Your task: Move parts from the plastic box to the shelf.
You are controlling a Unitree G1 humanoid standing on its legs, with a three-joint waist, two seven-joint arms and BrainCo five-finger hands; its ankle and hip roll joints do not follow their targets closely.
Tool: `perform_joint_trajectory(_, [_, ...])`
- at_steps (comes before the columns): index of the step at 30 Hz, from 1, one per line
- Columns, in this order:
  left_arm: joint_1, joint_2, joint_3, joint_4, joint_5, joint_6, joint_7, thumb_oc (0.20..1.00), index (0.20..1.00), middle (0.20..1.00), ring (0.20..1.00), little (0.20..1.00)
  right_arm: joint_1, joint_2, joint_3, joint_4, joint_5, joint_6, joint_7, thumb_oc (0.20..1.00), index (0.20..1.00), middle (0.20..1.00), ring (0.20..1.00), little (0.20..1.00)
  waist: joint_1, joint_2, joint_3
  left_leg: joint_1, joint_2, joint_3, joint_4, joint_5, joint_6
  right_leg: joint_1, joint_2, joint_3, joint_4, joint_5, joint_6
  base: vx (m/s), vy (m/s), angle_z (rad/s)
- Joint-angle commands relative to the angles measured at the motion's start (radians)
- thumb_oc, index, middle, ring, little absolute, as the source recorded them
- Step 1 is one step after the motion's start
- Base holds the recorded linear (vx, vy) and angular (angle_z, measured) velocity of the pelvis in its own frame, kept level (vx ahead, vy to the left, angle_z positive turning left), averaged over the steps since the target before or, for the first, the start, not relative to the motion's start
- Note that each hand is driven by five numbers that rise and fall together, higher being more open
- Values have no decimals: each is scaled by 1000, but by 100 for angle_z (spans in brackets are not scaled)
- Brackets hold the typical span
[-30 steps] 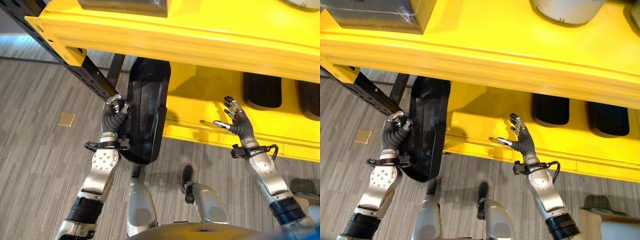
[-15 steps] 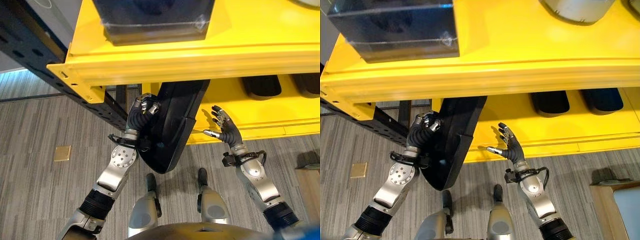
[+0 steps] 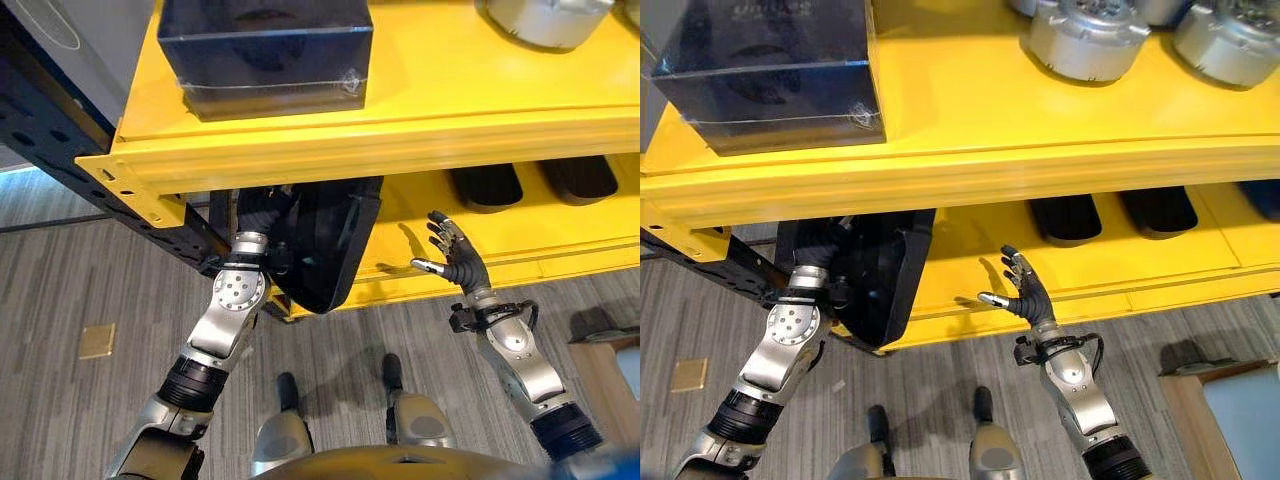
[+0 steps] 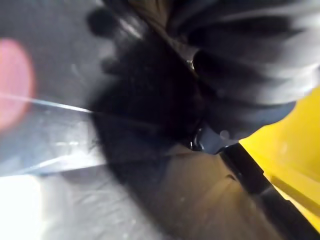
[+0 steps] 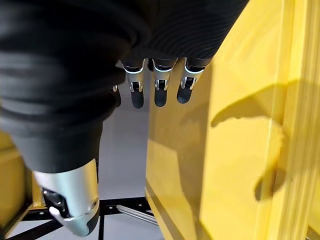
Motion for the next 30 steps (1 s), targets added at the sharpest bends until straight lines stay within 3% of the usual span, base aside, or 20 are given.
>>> perform_joint_trajectory(1, [-121, -27, 22, 49, -39, -74, 52, 200, 200, 200, 200, 200, -10, 8, 18, -58, 40, -32, 6, 1000, 1000, 1000, 1000, 1000, 10, -13, -58, 15, 78, -35, 100, -104, -14, -25, -86, 13, 126, -49, 72, 19, -6, -17])
perform_joint_trajectory(8, [-205, -51, 61, 154, -56, -85, 153, 200, 200, 200, 200, 200, 0, 7, 40, -48, 49, -31, 4, 1000, 1000, 1000, 1000, 1000, -6, -18, -69, 27, 82, -27, 97, -103, -18, -21, -79, 19, 132, -57, 67, 4, 0, -3])
perform_joint_trajectory(16, [-460, -25, 109, 491, -137, -108, 345, 200, 200, 200, 200, 200, -3, -8, 96, -54, 75, -39, -2, 1000, 1000, 1000, 1000, 1000, -46, -20, -47, 12, 97, -16, 106, -90, -36, -54, -73, 9, 175, -73, 70, -19, -6, -2])
perform_joint_trajectory(20, [-607, -4, 91, 649, -209, -111, 354, 200, 200, 200, 200, 200, -49, -25, 131, -60, 93, -52, -5, 1000, 1000, 1000, 1000, 1000, -61, -26, 43, -119, 112, -52, 265, -116, -50, -167, -77, 25, 324, -115, 58, -264, -34, 6])
perform_joint_trajectory(21, [-689, 19, 81, 726, -243, -110, 358, 200, 200, 200, 200, 200, -74, -36, 150, -62, 101, -59, -9, 1000, 1000, 1000, 1000, 1000, -69, -29, 79, -207, 118, -82, 368, -138, -59, -234, -80, 33, 410, -139, 54, -232, -46, 17])
perform_joint_trajectory(30, [-849, 64, 60, 837, -310, -99, 361, 200, 200, 200, 200, 200, -129, -49, 173, -71, 127, -86, -40, 1000, 1000, 1000, 1000, 1000, -79, -24, 131, -453, 133, -162, 614, -216, -66, -458, -93, 47, 668, -229, 29, -132, -45, 11])
